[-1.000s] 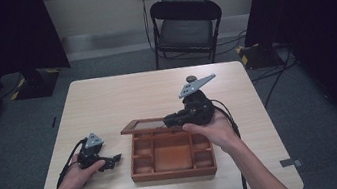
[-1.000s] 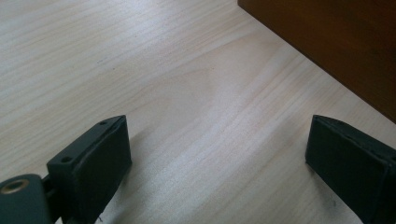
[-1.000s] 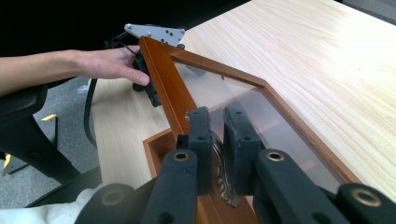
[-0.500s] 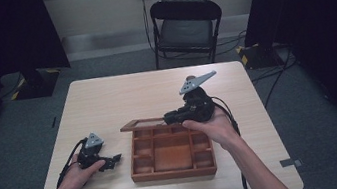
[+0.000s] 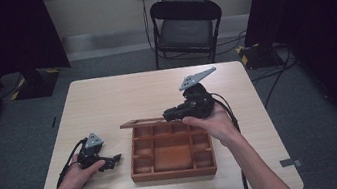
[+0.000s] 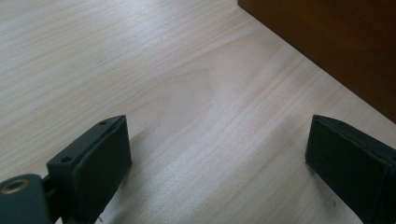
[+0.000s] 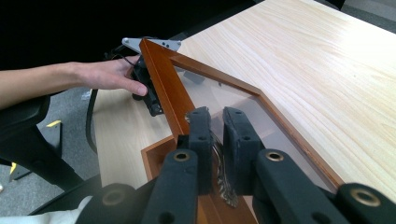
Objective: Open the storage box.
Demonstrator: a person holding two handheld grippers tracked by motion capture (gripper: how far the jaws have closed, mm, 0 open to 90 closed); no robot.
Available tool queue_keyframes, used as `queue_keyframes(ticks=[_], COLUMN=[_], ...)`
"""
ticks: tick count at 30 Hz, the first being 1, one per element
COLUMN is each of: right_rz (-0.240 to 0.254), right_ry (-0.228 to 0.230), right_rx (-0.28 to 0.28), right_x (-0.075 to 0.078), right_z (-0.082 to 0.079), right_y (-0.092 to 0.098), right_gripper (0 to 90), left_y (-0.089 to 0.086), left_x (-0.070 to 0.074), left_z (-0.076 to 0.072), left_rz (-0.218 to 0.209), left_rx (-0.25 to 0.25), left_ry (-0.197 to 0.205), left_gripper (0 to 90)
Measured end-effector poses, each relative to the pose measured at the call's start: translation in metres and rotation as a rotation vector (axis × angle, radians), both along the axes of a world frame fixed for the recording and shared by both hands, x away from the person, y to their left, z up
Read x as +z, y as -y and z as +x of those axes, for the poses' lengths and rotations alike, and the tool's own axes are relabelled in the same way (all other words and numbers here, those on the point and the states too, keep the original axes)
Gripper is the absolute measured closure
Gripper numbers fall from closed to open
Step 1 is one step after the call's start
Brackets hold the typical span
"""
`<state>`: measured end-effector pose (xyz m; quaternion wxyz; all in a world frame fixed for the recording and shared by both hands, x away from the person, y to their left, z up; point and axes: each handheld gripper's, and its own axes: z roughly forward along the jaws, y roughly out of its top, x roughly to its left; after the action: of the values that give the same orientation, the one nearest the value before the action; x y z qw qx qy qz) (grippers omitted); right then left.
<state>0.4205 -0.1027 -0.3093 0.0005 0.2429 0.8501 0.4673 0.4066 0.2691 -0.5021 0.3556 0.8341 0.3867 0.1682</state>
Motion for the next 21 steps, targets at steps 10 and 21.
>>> queue_keyframes(ticks=[10, 21], right_rz=[0.030, 0.043], right_ry=[0.003, 0.004], right_rx=[-0.003, -0.006], right_x=[-0.0019, -0.0029], right_z=[0.0012, 0.0014], right_y=[0.0023, 0.0035], right_gripper=[82.6, 82.6], left_y=[-0.0001, 0.0000], left_x=[0.0000, 0.0000], left_z=[0.0000, 0.0000], left_rz=[0.001, 0.001], left_rx=[-0.001, 0.000], left_ry=[0.001, 0.001], left_gripper=[6.1, 6.0])
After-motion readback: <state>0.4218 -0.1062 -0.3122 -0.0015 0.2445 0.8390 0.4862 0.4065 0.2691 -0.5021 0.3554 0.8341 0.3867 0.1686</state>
